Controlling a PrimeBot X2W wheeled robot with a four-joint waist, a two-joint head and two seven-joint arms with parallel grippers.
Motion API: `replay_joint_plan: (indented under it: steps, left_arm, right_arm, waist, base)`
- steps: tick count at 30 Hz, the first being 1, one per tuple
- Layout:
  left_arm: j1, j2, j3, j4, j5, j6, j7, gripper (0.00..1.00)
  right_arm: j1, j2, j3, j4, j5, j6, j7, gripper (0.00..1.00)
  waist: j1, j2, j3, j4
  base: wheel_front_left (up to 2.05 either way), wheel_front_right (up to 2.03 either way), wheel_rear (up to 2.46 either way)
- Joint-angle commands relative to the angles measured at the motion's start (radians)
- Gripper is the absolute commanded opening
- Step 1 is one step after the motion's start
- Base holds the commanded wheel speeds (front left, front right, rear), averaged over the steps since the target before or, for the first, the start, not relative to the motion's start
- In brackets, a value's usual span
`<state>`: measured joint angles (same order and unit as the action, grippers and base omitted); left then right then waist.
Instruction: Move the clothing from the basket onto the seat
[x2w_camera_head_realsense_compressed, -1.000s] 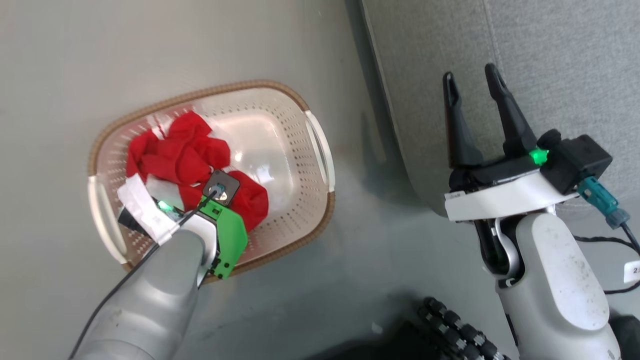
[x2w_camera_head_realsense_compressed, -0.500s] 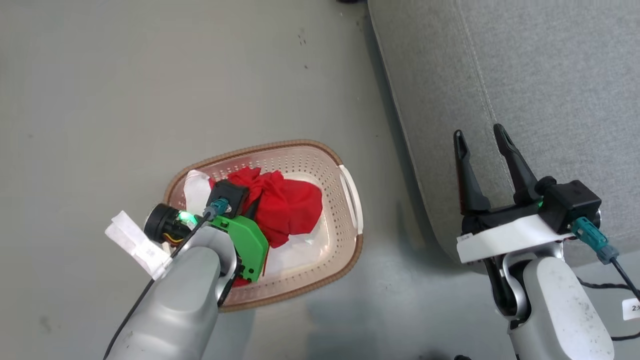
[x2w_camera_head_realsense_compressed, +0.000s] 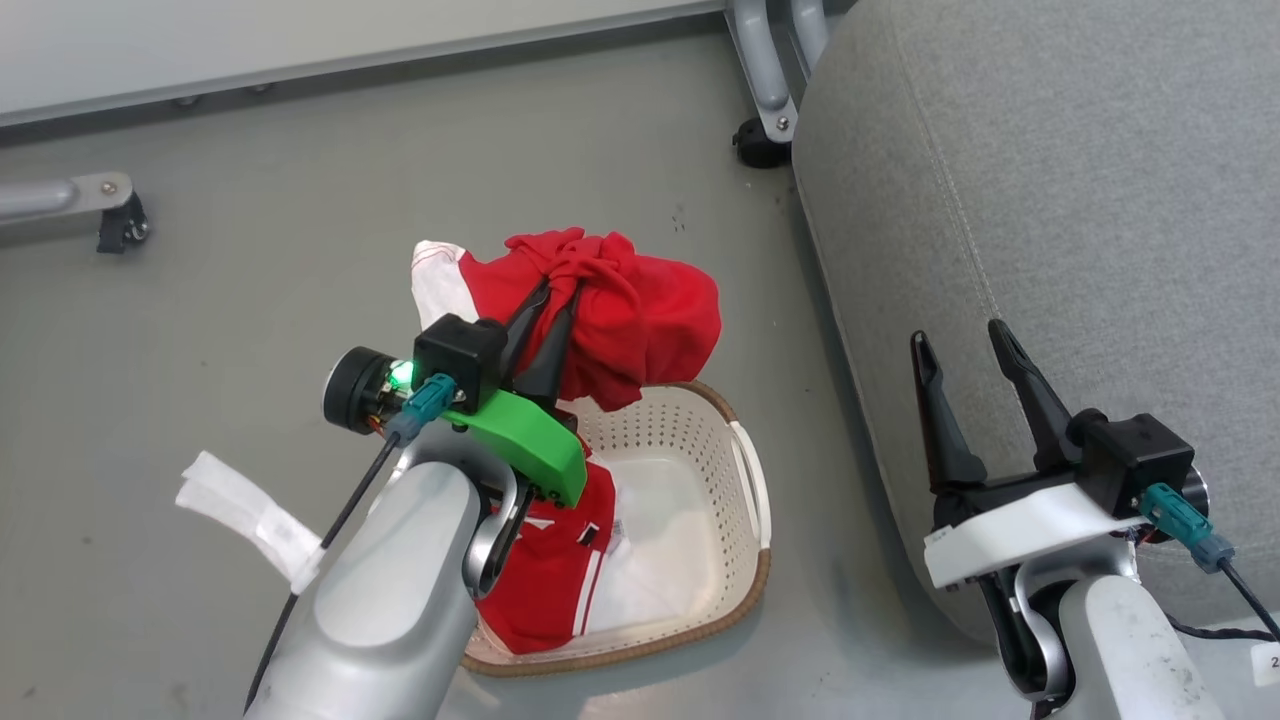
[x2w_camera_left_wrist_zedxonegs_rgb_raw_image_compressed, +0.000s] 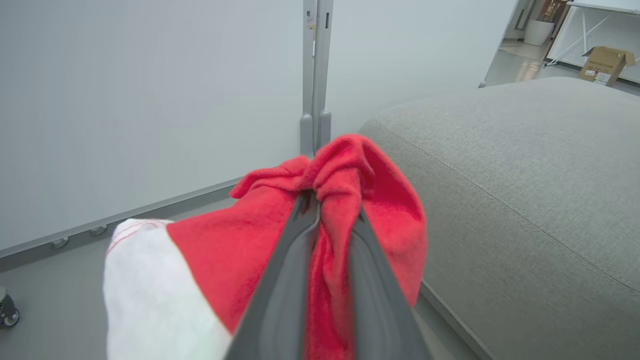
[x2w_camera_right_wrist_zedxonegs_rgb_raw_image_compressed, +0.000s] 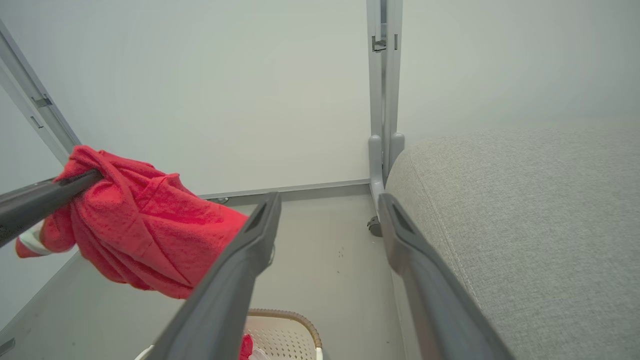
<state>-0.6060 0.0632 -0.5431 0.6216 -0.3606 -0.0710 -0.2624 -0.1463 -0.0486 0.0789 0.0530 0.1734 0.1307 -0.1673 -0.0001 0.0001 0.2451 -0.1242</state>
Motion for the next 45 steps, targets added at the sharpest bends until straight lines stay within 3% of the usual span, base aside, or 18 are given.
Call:
replay_joint_plan:
  steps: [1, 10, 21, 33, 45]
  left_arm:
    - [0.032, 0.012, 0.016, -0.047, 0.005, 0.007, -0.003, 0.0]
    - [0.135, 0.036, 0.105, -0.345, 0.034, 0.028, -0.003, 0.0]
    - [0.302, 0.046, 0.173, -0.561, 0.071, 0.027, -0.002, 0.0]
    - [0.47, 0.055, 0.193, -0.656, 0.076, 0.027, -0.002, 0.0]
    - [0.498, 0.052, 0.2, -0.654, 0.071, 0.019, -0.002, 0.0]
  right_arm:
    - [0.018, -0.003, 0.0, -0.009, -0.005, 0.0, 0.006, 1.0]
    - [0.061, -0.003, 0.013, -0.038, -0.01, 0.0, 0.038, 1.0]
    - [0.127, -0.003, 0.022, -0.066, -0.014, 0.0, 0.081, 1.0]
    - [0.203, -0.003, 0.022, -0.102, -0.009, 0.0, 0.118, 1.0]
    - [0.227, -0.003, 0.04, -0.105, 0.011, 0.0, 0.123, 1.0]
  waist:
    - [0.0001, -0.0001, -0.047, 0.029]
    - [0.0001, -0.0001, -0.098, 0.044]
    - [0.0001, -0.0001, -0.19, 0.059]
    - [0.0001, -0.0001, -0.256, 0.07]
    - [0.0001, -0.0001, -0.271, 0.074]
  base:
    - [0.0, 0.0, 0.0]
    - [0.0, 0.0, 0.0]
    - [0.0, 0.0, 0.0]
    - [0.0, 0.0, 0.0]
    - [0.0, 0.0, 0.0]
